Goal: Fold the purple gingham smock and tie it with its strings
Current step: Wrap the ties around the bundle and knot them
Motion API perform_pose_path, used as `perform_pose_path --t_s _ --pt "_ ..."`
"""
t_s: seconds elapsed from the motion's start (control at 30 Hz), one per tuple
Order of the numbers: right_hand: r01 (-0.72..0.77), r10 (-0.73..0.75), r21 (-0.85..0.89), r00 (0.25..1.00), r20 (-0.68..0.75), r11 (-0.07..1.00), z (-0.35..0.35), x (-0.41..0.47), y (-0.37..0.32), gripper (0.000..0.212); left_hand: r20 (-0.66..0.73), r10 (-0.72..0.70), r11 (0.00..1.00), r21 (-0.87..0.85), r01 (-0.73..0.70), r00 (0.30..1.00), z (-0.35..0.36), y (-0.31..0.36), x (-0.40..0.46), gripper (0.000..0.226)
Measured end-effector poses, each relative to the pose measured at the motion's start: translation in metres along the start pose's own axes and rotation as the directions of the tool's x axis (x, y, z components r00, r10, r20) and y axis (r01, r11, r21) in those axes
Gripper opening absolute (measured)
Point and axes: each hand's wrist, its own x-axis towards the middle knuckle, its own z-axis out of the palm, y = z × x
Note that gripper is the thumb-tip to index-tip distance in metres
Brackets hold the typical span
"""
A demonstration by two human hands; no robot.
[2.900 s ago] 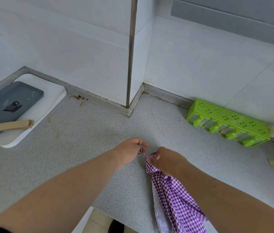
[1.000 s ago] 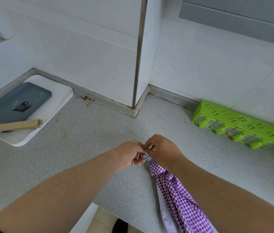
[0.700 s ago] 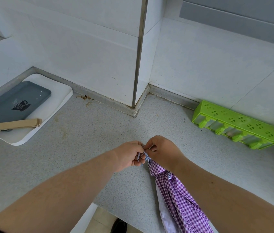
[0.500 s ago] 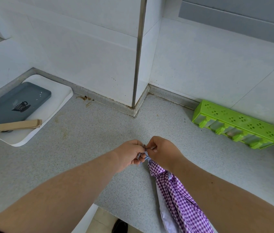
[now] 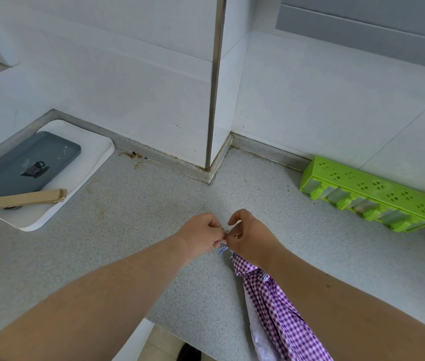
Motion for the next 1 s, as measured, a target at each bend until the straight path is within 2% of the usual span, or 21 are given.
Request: perform_pose_path --t_s 0.07,0.17,0.33,0.47,0.57,0.7,0.8,0.9,1.0 --pt "0.051 -0.053 -0.094 0.998 -0.02 0.994 0.001 -0.001 0.002 0.029 -0.016 -0.018 0.999 -0.034 0.017 1.0 0.001 0.001 0.001 0.006" --pt "0.069 -0.079 -0.199 0.996 -0.043 0.978 0.001 0.0 0.002 0.021 -0.019 -0.028 0.999 -0.035 0.027 0.999 0.003 0.004 0.0 0.005" --pt "0.098 -0.118 -0.269 0.991 -0.058 0.958 0.002 0.002 0.007 0.018 -0.022 0.008 0.999 0.05 -0.007 1.0 0.001 0.001 0.001 0.011" --pt "0.048 -0.054 -0.2 0.998 -0.023 0.979 0.0 0.004 0.01 0.018 -0.037 0.072 0.987 0.145 -0.066 0.997 0.0 0.003 0.0 0.017" --pt "0.005 -0.002 -0.129 1.0 0.023 0.992 -0.004 0.003 0.01 0.023 -0.008 0.066 0.979 0.193 -0.063 0.998 0.001 0.007 -0.002 0.017" --pt "-0.019 0.023 -0.055 0.996 0.085 0.998 -0.007 -0.002 0.011 0.011 0.027 0.01 0.991 0.132 -0.014 1.0 0.006 0.009 0.0 0.02" --pt "-0.029 0.034 -0.113 0.998 0.043 0.993 -0.007 -0.004 0.013 0.01 0.047 -0.016 0.993 0.115 0.011 0.999 0.008 0.009 0.001 0.023" --pt "-0.038 0.035 -0.051 0.998 -0.048 0.998 -0.007 -0.003 0.014 0.013 0.056 -0.037 0.996 0.088 0.032 0.998 0.009 0.011 0.0 0.028" --pt "0.016 -0.019 -0.045 0.997 -0.069 0.999 -0.008 -0.005 0.015 0.015 0.054 -0.082 0.996 0.051 0.079 0.995 0.009 0.011 0.002 0.024"
